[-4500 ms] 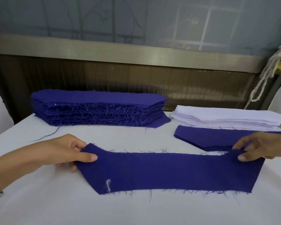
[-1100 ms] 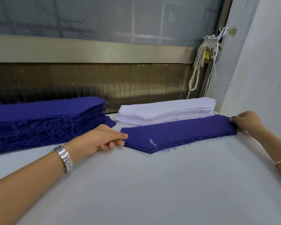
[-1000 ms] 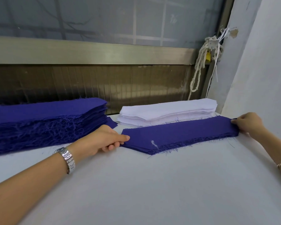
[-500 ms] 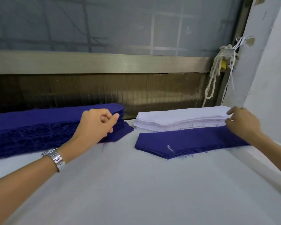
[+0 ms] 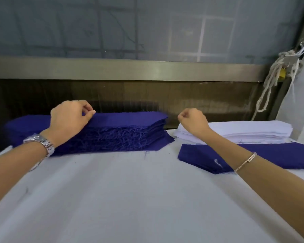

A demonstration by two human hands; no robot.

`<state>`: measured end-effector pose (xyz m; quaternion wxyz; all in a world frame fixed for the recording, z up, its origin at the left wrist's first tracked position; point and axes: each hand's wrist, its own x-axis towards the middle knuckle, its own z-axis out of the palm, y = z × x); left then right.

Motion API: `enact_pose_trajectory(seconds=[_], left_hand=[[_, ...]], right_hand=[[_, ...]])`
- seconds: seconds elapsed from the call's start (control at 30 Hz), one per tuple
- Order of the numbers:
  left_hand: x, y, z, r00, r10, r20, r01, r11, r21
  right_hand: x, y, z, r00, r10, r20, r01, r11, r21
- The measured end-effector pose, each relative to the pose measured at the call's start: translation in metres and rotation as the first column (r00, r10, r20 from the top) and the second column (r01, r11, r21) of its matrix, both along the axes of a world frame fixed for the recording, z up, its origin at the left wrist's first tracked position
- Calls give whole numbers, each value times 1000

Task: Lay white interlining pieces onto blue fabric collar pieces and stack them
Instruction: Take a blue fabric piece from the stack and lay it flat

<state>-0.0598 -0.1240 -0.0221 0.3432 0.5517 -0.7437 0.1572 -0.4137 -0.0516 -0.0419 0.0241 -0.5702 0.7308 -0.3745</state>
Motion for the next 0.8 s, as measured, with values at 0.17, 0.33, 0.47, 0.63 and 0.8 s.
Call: enact_pose_trajectory(seconds=[0.17,0.33,0.47,0.63,0.8], left_hand=[[33,-8,9,993,45,112,-60,988,142],[50,-14,18,996,-23,89,-11,930,368],[52,-17,23,995,-103,15,84,882,463],[46,-18,21,993,-116,-12,109,887,448],[40,-18,16,992,-126,-24,124,897,424]], right_hand=[[35,-31,8,995,34,98,-35,999,11],[48,-50,12,981,53,187,-56,998,9],[51,-55,11,967,52,249,-53,999,-2],[49,-53,15,957,59,285,-45,997,-56],[49,-49,15,978,73,198,-56,994,-89]])
